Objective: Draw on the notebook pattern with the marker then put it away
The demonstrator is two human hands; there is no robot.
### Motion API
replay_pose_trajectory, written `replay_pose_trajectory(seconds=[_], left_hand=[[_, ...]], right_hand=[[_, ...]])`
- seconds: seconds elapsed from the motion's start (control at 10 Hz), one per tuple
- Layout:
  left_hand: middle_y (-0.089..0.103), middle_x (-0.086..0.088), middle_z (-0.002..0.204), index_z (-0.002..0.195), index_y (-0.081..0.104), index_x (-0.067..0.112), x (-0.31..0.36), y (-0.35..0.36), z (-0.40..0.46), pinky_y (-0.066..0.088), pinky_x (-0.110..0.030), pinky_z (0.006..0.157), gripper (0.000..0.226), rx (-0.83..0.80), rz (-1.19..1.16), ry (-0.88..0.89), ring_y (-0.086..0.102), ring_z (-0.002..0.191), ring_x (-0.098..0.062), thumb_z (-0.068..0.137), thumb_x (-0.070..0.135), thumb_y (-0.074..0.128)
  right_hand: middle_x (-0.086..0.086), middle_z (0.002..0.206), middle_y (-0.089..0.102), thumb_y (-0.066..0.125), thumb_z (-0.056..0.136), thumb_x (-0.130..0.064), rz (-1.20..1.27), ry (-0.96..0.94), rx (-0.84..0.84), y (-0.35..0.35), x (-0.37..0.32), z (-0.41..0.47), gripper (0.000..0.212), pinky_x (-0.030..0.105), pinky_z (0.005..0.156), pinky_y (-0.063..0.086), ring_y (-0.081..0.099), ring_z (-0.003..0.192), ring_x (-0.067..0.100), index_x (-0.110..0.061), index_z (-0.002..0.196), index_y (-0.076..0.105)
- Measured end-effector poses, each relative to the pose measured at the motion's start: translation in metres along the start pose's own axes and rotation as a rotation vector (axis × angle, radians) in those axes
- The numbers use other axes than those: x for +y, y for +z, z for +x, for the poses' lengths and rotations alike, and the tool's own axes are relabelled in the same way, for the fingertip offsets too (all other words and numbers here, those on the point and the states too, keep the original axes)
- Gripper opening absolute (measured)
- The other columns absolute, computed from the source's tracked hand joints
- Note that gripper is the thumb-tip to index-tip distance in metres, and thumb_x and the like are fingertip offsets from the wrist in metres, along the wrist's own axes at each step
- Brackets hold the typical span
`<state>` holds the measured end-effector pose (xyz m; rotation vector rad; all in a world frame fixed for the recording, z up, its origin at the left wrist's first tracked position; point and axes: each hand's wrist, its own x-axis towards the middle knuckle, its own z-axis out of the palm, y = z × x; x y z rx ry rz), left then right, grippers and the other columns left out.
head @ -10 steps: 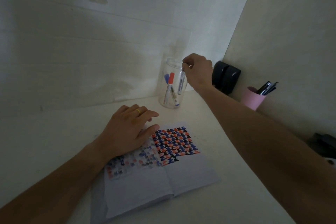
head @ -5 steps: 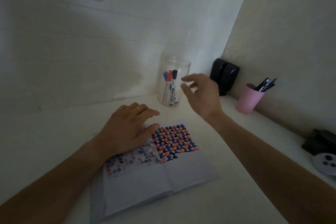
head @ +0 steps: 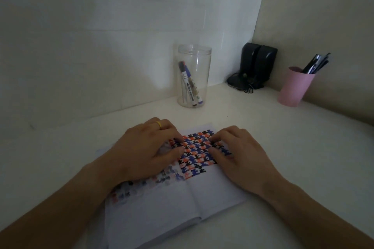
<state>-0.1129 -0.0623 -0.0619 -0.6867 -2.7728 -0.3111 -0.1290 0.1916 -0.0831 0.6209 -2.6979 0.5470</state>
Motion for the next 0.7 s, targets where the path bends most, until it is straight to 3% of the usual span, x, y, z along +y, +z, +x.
replay_pose_trajectory(seconds=[0.5,0.7], left_hand=[[0.061,0.017,0.128,0.125,0.059,0.041,0.005,-0.008,0.0,0.048,-0.03,0.092,0.051,-0.043,0.008,0.002,0.051,0.113,-0.004,0.091,0.066,0.029],[0.06,0.018,0.128,0.126,0.058,0.042,0.003,-0.006,0.0,0.049,-0.031,0.094,0.051,-0.05,0.021,-0.001,0.05,0.113,-0.003,0.092,0.066,0.029]], right_hand=[[-0.007,0.126,0.059,0.054,0.096,-0.046,0.013,0.039,-0.032,-0.01,-0.006,-0.003,0.03,0.028,0.093,0.044,0.051,0.115,0.014,-0.03,0.119,0.063],[-0.007,0.126,0.062,0.054,0.096,-0.046,0.12,0.11,0.05,-0.008,-0.005,0.003,0.031,0.028,0.095,0.046,0.056,0.113,0.012,-0.03,0.12,0.065]])
